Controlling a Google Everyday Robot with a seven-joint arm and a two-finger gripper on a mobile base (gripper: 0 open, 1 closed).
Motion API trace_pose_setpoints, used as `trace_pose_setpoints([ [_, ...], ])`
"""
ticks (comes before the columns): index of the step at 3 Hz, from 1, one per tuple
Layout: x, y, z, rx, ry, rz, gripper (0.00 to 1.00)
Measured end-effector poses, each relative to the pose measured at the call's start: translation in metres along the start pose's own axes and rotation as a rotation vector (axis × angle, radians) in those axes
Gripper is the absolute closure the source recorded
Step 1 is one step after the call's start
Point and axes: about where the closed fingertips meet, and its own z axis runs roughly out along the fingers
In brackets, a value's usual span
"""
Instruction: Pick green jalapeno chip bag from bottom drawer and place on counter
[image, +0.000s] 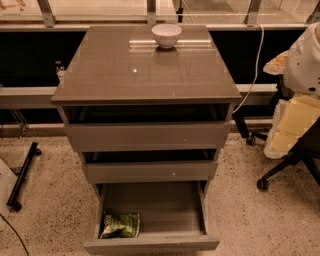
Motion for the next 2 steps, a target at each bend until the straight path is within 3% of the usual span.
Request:
trace_pose_setpoints([
  [2, -0.026, 0.008, 0.041, 0.002, -0.131, -0.017, 0.00],
])
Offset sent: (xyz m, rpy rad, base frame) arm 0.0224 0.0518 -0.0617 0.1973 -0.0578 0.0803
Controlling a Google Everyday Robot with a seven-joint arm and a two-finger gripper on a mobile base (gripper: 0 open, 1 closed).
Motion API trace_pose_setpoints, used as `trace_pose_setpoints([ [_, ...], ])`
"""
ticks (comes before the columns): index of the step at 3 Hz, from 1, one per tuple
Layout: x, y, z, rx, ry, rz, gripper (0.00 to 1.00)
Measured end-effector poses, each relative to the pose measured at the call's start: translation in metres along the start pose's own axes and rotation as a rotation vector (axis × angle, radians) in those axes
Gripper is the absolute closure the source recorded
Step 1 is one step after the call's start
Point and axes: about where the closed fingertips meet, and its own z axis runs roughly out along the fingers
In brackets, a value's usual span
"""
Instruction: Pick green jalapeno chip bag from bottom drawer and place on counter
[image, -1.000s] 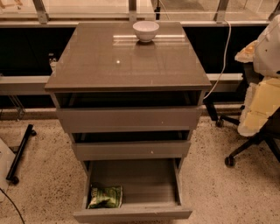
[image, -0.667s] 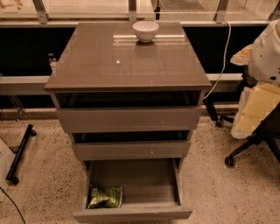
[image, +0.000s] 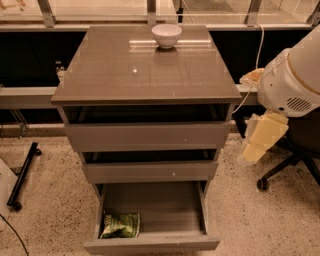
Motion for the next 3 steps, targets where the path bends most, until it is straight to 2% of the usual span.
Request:
trace_pose_setpoints([
  [2, -0.007, 0.007, 0.057, -0.054, -0.115, -0.011, 0.00],
  [3, -0.008, 0.010, 0.064, -0.071, -0.115, -0.023, 0.00],
])
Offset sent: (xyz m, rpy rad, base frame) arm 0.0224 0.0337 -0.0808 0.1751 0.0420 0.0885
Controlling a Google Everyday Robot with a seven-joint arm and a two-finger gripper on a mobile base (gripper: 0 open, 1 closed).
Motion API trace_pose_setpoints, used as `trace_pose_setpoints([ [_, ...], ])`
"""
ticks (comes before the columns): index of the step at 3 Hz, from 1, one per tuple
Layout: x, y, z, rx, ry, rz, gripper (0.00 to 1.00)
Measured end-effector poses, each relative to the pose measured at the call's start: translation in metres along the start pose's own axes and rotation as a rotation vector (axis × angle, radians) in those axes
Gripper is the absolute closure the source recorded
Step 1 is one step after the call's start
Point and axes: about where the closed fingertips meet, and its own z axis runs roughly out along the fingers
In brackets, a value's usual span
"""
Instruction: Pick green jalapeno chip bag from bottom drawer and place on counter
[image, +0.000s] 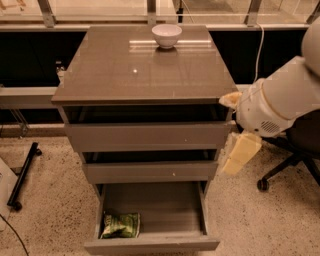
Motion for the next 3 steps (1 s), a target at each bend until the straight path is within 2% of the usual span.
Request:
trace_pose_setpoints([
  [1, 0.000, 0.011, 0.026, -0.059, 0.000, -0.036, 0.00],
  [2, 0.004, 0.022, 0.067, -0.119, -0.062, -0.032, 0.00],
  [3, 0.005, 0.029, 0.107, -0.145, -0.120, -0.027, 0.00],
])
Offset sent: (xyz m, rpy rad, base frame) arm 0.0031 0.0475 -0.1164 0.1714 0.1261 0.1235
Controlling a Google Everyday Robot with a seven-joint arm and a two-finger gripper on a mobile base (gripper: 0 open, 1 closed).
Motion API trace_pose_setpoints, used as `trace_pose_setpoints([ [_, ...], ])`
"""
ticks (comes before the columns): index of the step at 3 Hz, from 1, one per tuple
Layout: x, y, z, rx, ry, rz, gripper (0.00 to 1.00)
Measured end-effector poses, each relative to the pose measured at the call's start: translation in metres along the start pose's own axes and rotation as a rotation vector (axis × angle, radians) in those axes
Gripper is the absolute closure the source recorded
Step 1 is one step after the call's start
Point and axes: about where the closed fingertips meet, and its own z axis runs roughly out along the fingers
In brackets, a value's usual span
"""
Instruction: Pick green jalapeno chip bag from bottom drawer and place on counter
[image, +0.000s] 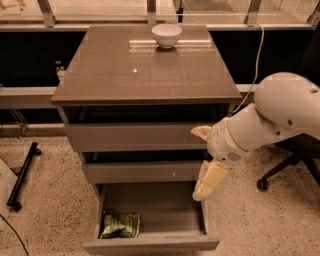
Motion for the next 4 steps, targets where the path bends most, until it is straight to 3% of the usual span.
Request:
trace_pose_setpoints([
  [1, 0.008, 0.001, 0.034, -0.009, -0.034, 0.009, 0.00],
  [2, 0.020, 0.000, 0.068, -0.019, -0.082, 0.060, 0.00],
  [4, 0.023, -0.001, 0.085, -0.028, -0.106, 0.087, 0.00],
])
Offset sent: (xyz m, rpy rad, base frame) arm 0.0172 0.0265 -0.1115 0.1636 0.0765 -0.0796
